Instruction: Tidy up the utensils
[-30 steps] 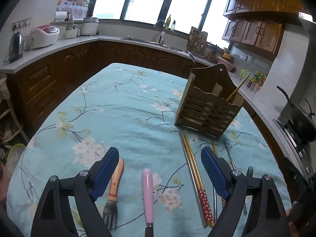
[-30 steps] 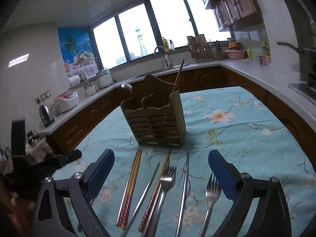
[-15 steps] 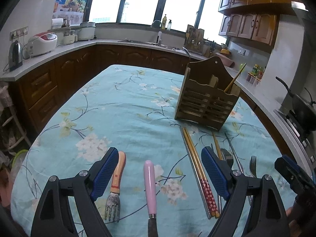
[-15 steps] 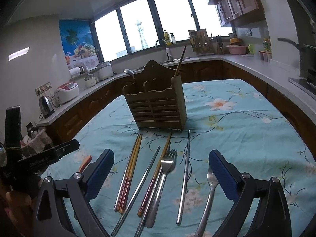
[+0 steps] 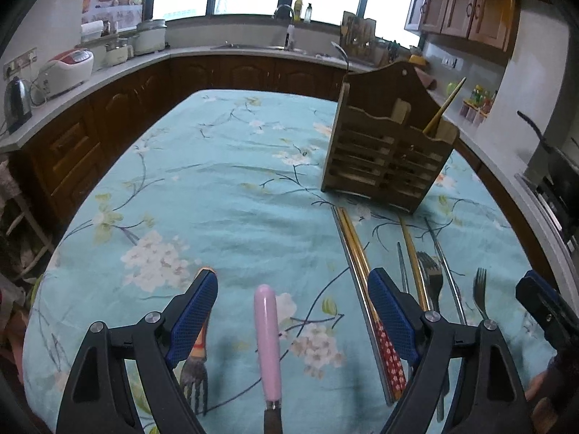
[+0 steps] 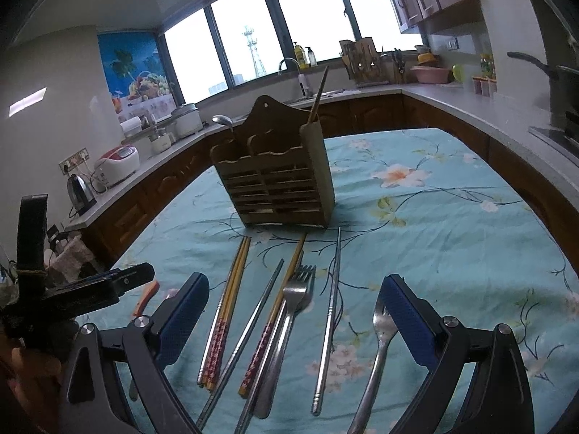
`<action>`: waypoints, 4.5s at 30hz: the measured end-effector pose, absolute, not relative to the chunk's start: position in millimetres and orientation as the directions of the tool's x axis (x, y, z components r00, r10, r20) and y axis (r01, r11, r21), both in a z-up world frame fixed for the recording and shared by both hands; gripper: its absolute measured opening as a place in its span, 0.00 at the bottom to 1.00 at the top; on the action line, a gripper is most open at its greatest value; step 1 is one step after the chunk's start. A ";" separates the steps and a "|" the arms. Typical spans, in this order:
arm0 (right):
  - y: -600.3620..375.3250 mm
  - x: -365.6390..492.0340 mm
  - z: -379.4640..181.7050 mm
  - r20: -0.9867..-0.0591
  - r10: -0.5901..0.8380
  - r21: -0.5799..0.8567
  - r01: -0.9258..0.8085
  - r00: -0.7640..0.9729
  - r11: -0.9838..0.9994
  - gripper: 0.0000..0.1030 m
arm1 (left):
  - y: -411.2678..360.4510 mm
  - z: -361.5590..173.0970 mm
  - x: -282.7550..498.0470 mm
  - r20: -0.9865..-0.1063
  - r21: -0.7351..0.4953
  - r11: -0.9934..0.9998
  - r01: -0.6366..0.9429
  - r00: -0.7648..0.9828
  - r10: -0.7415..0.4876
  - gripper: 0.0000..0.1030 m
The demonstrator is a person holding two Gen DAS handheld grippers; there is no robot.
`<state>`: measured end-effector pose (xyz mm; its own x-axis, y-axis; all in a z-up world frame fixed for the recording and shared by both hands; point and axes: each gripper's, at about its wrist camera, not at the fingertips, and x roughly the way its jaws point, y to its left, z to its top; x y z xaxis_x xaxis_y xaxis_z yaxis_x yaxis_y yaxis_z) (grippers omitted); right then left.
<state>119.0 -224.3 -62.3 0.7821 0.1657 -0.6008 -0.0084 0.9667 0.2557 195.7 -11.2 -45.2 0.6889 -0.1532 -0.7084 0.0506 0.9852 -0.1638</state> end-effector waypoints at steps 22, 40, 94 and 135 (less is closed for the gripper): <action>-248.3 202.7 -107.2 -0.752 0.178 0.285 0.070 0.634 0.956 0.49 | -62.8 -98.8 324.3 -0.838 -0.146 0.982 0.117 0.513 -0.186 0.46; -255.5 242.5 -120.5 -0.803 0.150 0.232 0.071 0.577 0.970 0.31 | -55.9 -102.1 335.7 -0.842 -0.185 0.974 0.129 0.490 -0.225 0.37; -237.7 204.6 -9.1 -0.654 0.226 0.304 -0.023 0.722 0.952 0.03 | 1.4 15.5 217.1 -0.649 -0.239 0.942 0.235 0.683 -0.335 0.03; -265.7 240.7 127.3 -0.294 0.114 0.283 -0.027 0.949 0.959 0.03 | 18.9 102.0 258.1 -0.267 -0.328 0.921 0.208 0.915 -0.302 0.02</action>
<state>240.7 -265.7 127.3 0.9490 0.1139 -0.2941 -0.0274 0.9588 0.2827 258.1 18.9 102.0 0.9155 -0.3015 -0.2665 0.2079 0.9215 -0.3282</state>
